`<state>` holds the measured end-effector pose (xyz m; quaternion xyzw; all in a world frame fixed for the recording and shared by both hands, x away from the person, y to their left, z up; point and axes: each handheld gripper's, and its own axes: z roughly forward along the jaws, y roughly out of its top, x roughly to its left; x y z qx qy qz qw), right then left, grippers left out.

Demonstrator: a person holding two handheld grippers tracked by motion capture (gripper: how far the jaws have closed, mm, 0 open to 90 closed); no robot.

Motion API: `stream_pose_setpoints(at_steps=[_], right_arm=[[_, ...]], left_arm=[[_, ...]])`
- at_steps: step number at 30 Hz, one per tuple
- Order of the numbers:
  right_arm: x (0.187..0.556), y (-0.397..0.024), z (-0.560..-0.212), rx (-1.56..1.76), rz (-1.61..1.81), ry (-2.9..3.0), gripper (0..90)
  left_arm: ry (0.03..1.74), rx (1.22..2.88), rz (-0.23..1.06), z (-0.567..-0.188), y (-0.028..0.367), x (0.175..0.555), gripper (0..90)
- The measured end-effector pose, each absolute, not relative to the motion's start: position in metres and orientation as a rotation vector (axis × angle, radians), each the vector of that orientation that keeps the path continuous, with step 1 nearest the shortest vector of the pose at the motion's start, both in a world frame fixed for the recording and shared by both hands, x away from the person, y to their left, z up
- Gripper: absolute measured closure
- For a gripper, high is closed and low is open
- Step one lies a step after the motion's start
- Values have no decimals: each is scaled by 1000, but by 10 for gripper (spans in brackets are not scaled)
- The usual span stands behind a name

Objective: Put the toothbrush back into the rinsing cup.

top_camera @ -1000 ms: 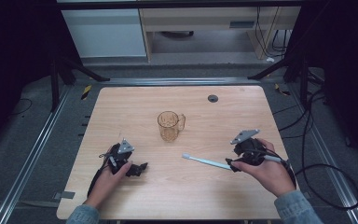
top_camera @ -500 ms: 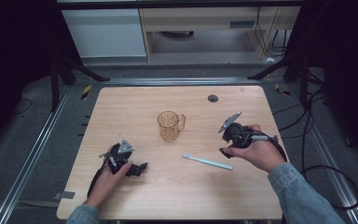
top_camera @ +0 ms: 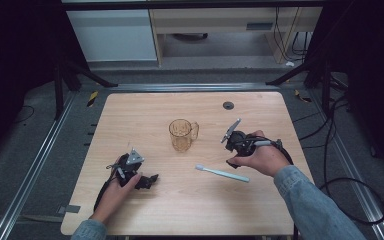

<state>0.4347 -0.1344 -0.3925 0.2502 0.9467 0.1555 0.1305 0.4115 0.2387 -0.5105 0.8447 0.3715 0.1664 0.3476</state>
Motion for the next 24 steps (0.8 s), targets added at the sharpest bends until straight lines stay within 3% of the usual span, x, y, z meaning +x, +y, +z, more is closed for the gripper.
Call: stream_pose_setpoints(at_steps=[10,24], right_arm=[[438,-127,-387,699,441,2775,427],[445,-118,-396,643,426,2824,547]], left_arm=[[964,2190,432,-511,239,411,0],[965,2189,431,-511,239,411,0]])
